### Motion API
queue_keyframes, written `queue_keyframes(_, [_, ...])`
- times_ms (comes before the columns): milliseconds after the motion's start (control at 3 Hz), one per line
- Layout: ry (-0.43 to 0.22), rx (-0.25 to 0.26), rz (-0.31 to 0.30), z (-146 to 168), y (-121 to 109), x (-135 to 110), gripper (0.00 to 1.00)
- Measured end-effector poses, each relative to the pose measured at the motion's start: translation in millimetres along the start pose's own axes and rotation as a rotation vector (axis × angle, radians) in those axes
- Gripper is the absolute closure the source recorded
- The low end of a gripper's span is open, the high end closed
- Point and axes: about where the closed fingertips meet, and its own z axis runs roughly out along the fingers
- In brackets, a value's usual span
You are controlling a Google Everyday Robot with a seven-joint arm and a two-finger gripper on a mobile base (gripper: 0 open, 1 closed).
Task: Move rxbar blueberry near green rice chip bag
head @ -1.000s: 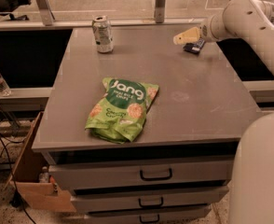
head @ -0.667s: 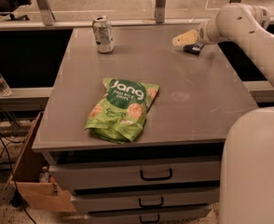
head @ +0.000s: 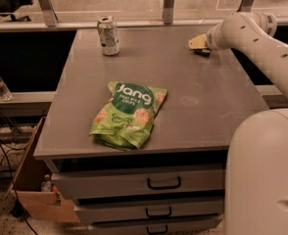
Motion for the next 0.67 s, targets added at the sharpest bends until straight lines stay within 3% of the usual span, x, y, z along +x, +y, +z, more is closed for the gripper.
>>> queue_keyframes(667, [-0.031,-0.022,-0.014,-16.5,14.5,-2.2,0.93])
